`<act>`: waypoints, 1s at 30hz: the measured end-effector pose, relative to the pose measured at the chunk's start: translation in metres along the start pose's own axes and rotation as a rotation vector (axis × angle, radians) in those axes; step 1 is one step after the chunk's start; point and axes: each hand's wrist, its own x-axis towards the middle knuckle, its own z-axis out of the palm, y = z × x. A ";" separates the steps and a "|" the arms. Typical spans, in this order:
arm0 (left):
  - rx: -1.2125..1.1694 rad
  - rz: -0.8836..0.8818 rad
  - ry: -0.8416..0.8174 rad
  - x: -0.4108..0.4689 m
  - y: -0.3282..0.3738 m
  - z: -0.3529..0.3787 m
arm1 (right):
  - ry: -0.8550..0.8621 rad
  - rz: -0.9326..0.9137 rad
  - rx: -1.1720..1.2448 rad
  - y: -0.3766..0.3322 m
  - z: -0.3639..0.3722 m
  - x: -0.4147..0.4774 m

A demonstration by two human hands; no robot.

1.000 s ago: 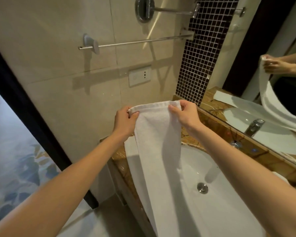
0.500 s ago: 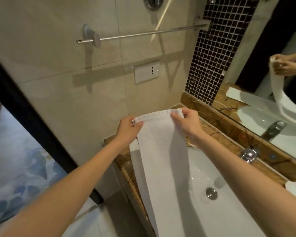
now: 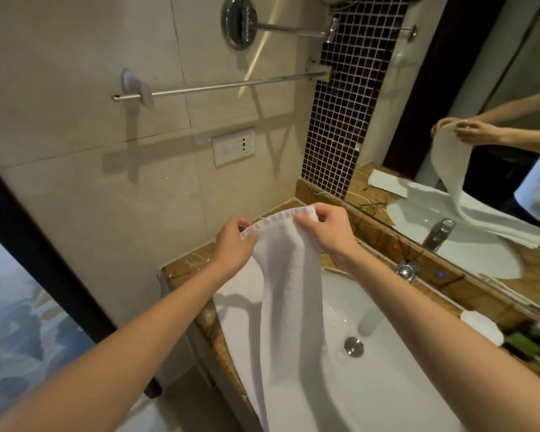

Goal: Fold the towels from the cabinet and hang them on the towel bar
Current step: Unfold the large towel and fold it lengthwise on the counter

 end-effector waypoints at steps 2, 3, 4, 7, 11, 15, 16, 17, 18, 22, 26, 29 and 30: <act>0.098 0.058 0.066 -0.017 0.014 0.008 | 0.007 -0.018 0.000 -0.006 -0.011 -0.009; 0.154 0.115 0.104 -0.027 0.023 0.011 | 0.012 -0.027 -0.002 -0.010 -0.017 -0.014; 0.177 0.175 0.117 -0.037 0.032 0.015 | 0.019 -0.033 -0.007 -0.013 -0.022 -0.018; 0.162 0.253 0.031 -0.074 0.063 0.028 | 0.017 -0.046 -0.002 -0.024 -0.040 -0.032; 0.236 0.275 0.026 -0.121 0.100 0.051 | -0.013 -0.052 0.042 -0.037 -0.060 -0.060; 0.225 0.258 0.095 -0.154 0.127 0.066 | -0.065 -0.057 -0.017 -0.052 -0.084 -0.091; 0.203 0.260 0.111 -0.161 0.132 0.068 | -0.088 -0.069 -0.021 -0.057 -0.090 -0.098; 0.188 0.262 0.129 -0.167 0.138 0.068 | -0.117 -0.089 -0.016 -0.062 -0.096 -0.105; 0.178 0.268 0.146 -0.172 0.144 0.069 | -0.149 -0.117 -0.015 -0.068 -0.102 -0.111; 0.146 0.262 0.191 -0.188 0.159 0.064 | -0.200 -0.167 0.053 -0.084 -0.117 -0.126; -0.077 0.203 0.138 -0.200 0.171 0.051 | -0.182 -0.114 0.156 -0.081 -0.135 -0.125; -0.220 0.218 0.090 -0.211 0.184 0.039 | -0.192 0.020 0.092 -0.069 -0.150 -0.123; -0.263 0.240 0.072 -0.214 0.188 0.035 | -0.228 0.068 0.090 -0.063 -0.154 -0.123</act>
